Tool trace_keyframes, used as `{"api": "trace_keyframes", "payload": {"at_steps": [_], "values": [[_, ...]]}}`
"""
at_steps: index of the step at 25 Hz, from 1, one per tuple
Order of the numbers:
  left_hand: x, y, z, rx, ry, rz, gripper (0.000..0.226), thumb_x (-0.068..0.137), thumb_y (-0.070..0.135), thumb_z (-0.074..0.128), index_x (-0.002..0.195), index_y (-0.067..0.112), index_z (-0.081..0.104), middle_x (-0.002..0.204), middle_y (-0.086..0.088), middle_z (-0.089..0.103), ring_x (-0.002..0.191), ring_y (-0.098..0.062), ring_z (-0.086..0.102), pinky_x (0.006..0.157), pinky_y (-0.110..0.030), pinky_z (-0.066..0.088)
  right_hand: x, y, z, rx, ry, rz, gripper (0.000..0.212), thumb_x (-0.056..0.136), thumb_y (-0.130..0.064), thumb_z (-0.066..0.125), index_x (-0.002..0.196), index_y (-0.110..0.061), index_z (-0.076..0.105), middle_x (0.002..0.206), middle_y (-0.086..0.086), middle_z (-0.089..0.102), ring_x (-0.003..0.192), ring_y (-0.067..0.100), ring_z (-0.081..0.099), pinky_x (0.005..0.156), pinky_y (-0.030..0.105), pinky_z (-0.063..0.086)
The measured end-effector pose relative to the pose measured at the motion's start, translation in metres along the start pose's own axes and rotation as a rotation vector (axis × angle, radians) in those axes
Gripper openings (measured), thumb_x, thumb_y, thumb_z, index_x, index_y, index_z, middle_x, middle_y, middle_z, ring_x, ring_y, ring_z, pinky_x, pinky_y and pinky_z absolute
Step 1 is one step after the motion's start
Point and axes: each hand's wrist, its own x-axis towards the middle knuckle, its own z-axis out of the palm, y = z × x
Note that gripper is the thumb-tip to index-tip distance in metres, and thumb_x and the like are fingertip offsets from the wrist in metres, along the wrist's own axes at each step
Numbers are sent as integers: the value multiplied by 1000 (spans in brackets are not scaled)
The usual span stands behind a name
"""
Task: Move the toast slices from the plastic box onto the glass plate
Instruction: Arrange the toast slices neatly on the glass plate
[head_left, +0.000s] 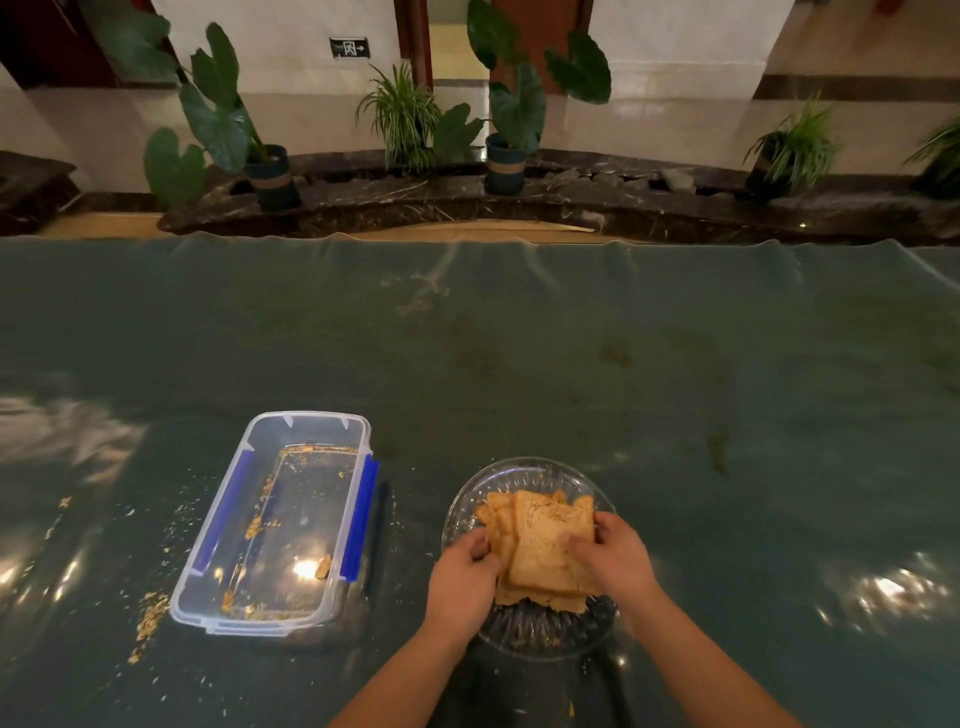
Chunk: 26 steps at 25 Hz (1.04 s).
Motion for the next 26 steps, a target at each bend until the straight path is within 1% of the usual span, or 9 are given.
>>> {"api": "trace_keyframes", "payload": {"at_steps": [5, 8, 10, 12, 15, 18, 20, 22, 26], "values": [[4, -2, 6, -92, 138, -71, 30, 92, 14, 53, 116, 21, 70, 101, 4, 74, 95, -9, 67, 86, -30, 54, 4, 0, 5, 15, -3, 4, 36, 77, -16, 81, 102, -27, 57, 94, -9, 71, 78, 4, 69, 48, 14, 51], [8, 0, 9, -288, 132, -199, 27, 88, 11, 54, 109, 18, 69, 91, -5, 73, 87, -18, 69, 87, -40, 58, 4, -2, 7, 12, 11, -21, 42, 74, -18, 82, 105, -29, 56, 96, -11, 68, 81, 3, 66, 51, 13, 49], [8, 3, 8, -393, 134, -263, 24, 84, 6, 55, 100, 20, 66, 68, -2, 61, 66, -16, 58, 67, -33, 54, 3, -3, 7, 17, 0, -31, 45, 74, -18, 83, 106, -30, 54, 97, -12, 67, 83, 3, 65, 52, 14, 49], [8, 5, 6, -416, 104, -268, 19, 81, 4, 54, 91, 17, 63, 61, -1, 47, 60, -16, 46, 60, -31, 44, 1, -1, 6, 36, -6, -30, 45, 74, -19, 83, 108, -29, 55, 98, -11, 68, 84, 4, 66, 53, 15, 51], [7, 9, 6, -399, 67, -249, 11, 78, 5, 55, 81, 13, 60, 73, -8, 49, 72, -22, 49, 69, -36, 45, -2, 2, 6, 95, -13, -13, 44, 75, -16, 83, 107, -28, 55, 99, -9, 69, 85, 8, 68, 51, 16, 53], [7, 7, 9, -390, 33, -235, 9, 78, 5, 56, 75, 9, 64, 87, -8, 65, 88, -24, 61, 78, -40, 50, -5, 1, 8, 122, -18, -13, 48, 74, -15, 83, 111, -25, 55, 101, -8, 69, 88, 10, 68, 57, 22, 55], [7, 3, 11, -412, 2, -235, 23, 79, 5, 58, 96, 10, 74, 102, -9, 70, 100, -27, 64, 81, -41, 54, -6, 2, 7, 138, -12, -20, 48, 74, -13, 83, 112, -24, 56, 102, -6, 69, 90, 14, 68, 62, 29, 57], [6, 1, 12, -426, -5, -237, 35, 79, 5, 60, 111, 13, 72, 111, -6, 71, 105, -27, 64, 90, -45, 54, -9, 5, 4, 153, -6, -24, 45, 74, -11, 83, 109, -25, 59, 102, -4, 71, 91, 17, 70, 67, 34, 59], [-2, -4, 14, -392, 18, -248, 29, 78, 3, 57, 83, 19, 79, 94, -5, 76, 96, -24, 67, 90, -44, 55, -16, 16, -3, 139, -15, -15, 44, 71, -12, 85, 108, -23, 63, 99, -1, 75, 87, 16, 73, 65, 33, 61]]}}
